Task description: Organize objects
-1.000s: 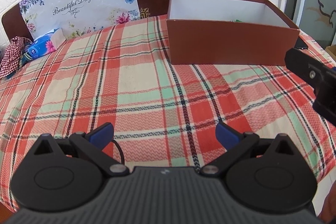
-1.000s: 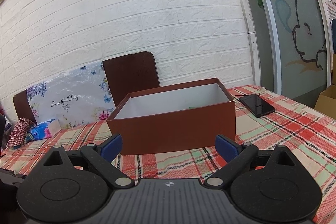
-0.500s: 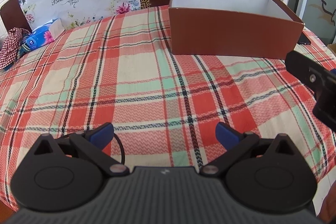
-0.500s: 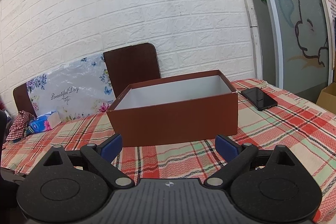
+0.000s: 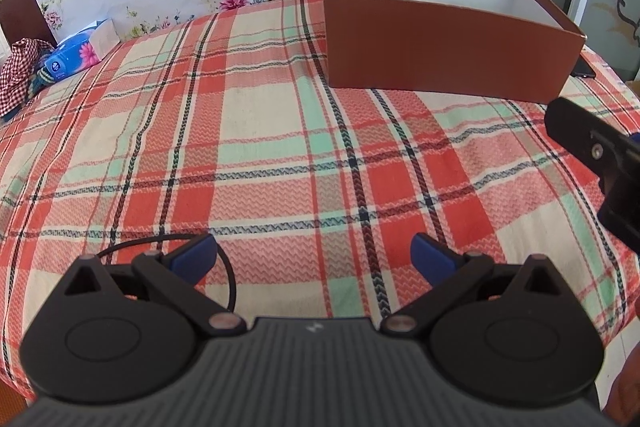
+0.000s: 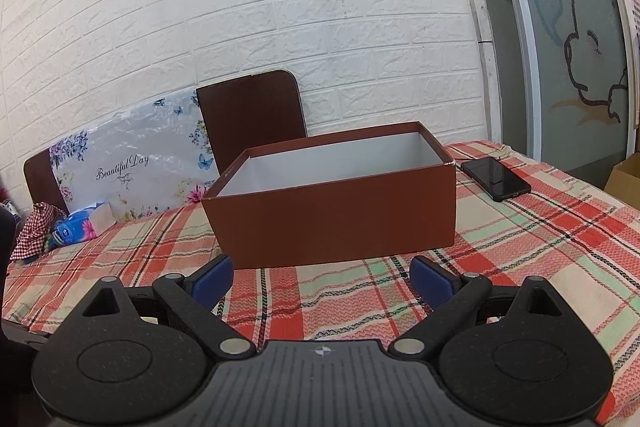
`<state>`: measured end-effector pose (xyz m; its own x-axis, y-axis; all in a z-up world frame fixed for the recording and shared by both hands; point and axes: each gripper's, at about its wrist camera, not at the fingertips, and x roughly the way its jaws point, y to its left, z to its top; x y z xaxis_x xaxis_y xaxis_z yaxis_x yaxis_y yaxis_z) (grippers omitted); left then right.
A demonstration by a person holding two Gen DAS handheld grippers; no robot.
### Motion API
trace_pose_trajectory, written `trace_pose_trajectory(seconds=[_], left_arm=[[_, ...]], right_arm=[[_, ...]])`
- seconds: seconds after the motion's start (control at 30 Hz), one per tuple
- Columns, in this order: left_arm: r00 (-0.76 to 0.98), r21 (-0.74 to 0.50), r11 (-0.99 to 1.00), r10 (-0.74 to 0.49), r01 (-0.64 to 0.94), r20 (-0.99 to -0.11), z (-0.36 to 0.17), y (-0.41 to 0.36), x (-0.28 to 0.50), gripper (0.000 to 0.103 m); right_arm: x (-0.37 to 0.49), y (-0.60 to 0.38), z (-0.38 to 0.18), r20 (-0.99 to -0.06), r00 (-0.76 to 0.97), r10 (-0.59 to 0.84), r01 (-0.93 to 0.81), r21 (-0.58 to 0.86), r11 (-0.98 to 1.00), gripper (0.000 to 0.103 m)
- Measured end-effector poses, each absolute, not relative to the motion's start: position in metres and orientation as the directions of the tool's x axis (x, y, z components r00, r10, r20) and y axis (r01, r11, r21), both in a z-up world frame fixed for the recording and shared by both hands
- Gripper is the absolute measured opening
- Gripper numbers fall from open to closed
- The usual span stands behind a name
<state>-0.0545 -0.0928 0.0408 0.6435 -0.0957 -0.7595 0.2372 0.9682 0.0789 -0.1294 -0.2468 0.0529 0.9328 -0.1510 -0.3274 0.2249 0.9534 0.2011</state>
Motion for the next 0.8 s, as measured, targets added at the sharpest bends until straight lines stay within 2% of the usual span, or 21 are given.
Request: trace_pose_trajectory(seconds=[0.8], left_arm=[[0.632, 0.077, 0.968, -0.096, 0.241, -0.769, 0.0374, -0.0911, -0.0531, 0.103]], right_arm=[[-0.1278, -0.2492, 0.0490, -0.343, 0.928, -0.147, 0.225, 0.203, 0.953, 0.095]])
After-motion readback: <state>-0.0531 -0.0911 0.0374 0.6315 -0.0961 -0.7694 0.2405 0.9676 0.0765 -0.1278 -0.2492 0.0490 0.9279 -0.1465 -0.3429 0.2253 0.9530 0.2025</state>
